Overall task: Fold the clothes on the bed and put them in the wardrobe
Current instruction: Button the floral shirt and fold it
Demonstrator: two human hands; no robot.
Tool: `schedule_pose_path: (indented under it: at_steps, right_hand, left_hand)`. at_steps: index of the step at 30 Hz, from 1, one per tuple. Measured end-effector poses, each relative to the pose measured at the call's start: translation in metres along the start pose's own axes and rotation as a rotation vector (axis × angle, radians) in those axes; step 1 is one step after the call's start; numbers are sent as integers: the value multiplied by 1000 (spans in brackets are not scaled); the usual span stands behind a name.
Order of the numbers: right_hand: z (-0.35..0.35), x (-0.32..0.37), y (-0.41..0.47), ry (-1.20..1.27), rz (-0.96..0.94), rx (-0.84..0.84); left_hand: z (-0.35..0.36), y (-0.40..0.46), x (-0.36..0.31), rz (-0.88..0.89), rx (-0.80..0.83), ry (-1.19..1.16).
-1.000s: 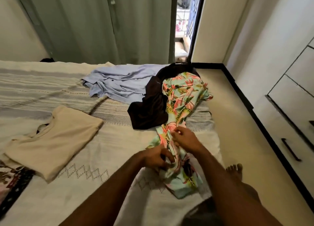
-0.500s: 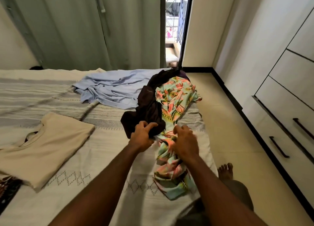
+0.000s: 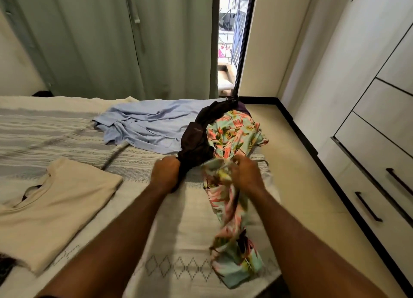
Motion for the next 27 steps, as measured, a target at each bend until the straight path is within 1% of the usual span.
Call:
schedule_pose_path:
  at_steps: [2,3,5,7,9,10,11,13,14,15,16,20,21,24,25,26,27]
  right_hand:
    - [-37,24,25,178,-89,-93]
    - [-53,36,35,257,-127,-110]
    - [-86,64,53,348,-183,-108]
    - [-111,94,64,410,-221,-13]
    - [-124,115,66,422,-230,149]
    - [-126,122,63,403,-241,215]
    - [-130,132,60,383,-261,250]
    - [-131,139,53,407,-290,288]
    - [-135,142,49,431,-312,291]
    - [-137,144,46,440,-333,289]
    - [-141,146,43,437,-352,288]
    - [-171,146,28,331,-377,311]
    - [-180,146,25,305,-380,305]
    - [-210,149,14,295,-411,252]
    - [-217,151,12,300,-429,242]
    - [-224,153,10,307,-437,235]
    - [-235,156,4,299,-449,215]
  left_hand:
    - [-16,11,42,-131,-27,94]
    - [-19,12,64,-219,-29,88]
    - [-24,21,101,-329,-69,-4]
    - [-30,33,118,-330,-136,-160]
    - [-34,47,104,-224,-122,-300]
    - [-45,41,80,-122,-120,-474]
    - [-68,34,51,3,-134,-706]
    - [-115,17,-8,308,-110,-1187]
    - [-138,11,-30,426,-77,-1338]
    - [-152,12,-43,471,-49,-1420]
    - [-164,14,-52,486,-49,-1442]
    - [-200,11,-68,464,-162,-1281]
    - [-204,10,-71,479,-135,-1311]
    - [-223,-3,-88,603,66,-1541]
    - [-229,-7,-92,612,113,-1572]
    - [-235,-10,-96,607,117,-1559]
    - [-244,-13,-98,590,61,-1469]
Point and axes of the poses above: each hand's wrist, its own y-axis towards the middle knuckle, its own z-axis out of the palm, x = y × z, the point moved 5 cm from there along y, towards the middle knuckle, and after that the axes turned 4 degrees about x, right-handed, at the moved point
